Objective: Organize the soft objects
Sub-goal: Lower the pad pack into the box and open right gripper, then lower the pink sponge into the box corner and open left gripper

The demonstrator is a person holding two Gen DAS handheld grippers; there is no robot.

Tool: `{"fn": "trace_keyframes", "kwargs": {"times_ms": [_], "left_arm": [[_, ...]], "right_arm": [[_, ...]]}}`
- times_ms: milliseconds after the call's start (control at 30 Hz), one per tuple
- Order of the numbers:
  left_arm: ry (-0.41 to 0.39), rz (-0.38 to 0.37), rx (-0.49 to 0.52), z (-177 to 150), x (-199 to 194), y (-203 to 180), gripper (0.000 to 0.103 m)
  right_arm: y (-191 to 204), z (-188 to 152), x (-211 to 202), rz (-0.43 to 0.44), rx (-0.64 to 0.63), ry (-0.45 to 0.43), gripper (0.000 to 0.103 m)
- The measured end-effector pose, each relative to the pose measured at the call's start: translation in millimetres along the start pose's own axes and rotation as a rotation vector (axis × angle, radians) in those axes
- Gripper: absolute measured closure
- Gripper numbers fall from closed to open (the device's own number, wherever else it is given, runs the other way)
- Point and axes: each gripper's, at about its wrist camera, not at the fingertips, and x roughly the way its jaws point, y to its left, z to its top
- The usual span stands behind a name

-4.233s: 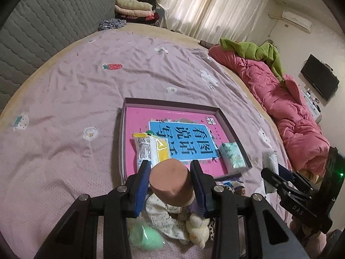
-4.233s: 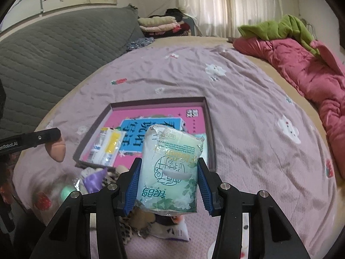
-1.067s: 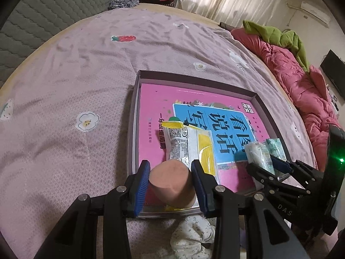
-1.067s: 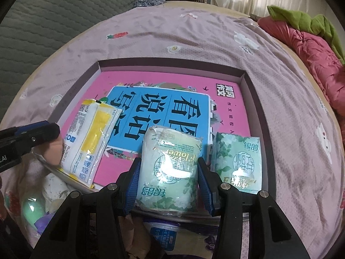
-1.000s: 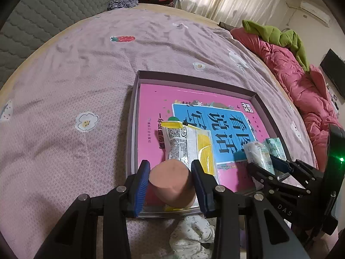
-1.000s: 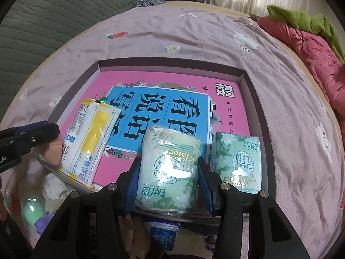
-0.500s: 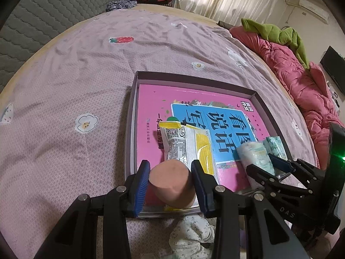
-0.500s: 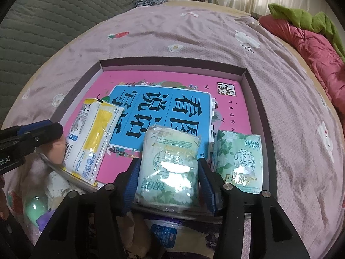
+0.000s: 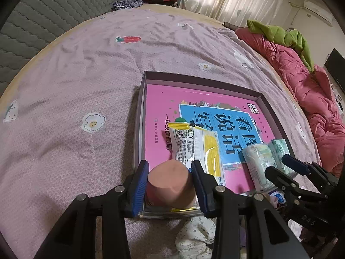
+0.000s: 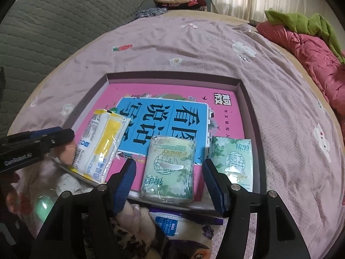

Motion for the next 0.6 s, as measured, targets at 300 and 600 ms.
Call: {"fn": "trace_keyframes", "kwargs": {"times_ms": [300,600], "left_arm": [[-0.014,0.003,-0.007,-2.4,-2.5,6.5,0.061],[-0.012,0.022,0.017,-4.9,-4.7,-0.9,0.053]], "right_arm": [[-1.5,-2.1,-9.0,0.007,0.024,-0.016,0.038],[-0.3,-1.6,-18.2,0.004,0.024,-0.034,0.038]]}}
